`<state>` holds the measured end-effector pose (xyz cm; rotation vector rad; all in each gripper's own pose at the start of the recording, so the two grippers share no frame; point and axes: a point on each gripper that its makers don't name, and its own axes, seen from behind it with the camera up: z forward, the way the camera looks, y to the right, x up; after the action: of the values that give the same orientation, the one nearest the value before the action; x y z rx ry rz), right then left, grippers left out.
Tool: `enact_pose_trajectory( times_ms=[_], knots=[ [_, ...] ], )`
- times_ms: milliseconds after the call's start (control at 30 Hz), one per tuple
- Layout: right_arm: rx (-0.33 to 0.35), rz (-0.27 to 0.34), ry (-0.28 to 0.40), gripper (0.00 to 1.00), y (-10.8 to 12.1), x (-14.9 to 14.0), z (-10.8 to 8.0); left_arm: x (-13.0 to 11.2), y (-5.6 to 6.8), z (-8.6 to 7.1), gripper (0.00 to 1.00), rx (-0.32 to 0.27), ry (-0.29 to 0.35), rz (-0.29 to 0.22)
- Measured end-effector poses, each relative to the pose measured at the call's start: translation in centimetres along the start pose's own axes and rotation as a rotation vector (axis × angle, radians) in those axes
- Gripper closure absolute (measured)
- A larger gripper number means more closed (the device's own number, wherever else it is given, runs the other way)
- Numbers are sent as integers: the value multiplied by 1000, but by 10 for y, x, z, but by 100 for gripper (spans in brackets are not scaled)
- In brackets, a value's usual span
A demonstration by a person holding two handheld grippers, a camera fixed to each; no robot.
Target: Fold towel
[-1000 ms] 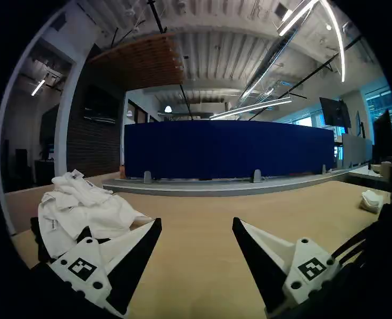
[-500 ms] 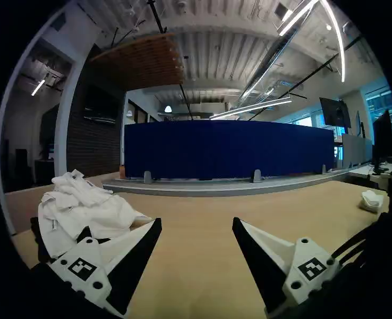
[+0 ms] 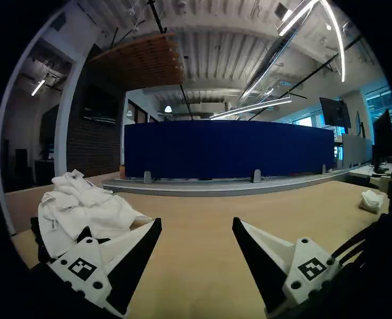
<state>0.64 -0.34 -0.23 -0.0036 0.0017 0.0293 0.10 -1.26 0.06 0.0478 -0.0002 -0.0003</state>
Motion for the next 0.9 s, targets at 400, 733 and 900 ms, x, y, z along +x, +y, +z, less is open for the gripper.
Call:
enact_pose_trajectory(
  times_ms=[400,733,900],
  knots=[
    [8,-31,-1,0,-3,-4,1,0,1,0,1,0,0,0],
    [5,-29,-1,0,-2,-3,0,0,0,-1,1,0,0,0],
    [8,-30,-1,0,-2,-5,-1,0,0,0,1,0,0,0]
  ],
)
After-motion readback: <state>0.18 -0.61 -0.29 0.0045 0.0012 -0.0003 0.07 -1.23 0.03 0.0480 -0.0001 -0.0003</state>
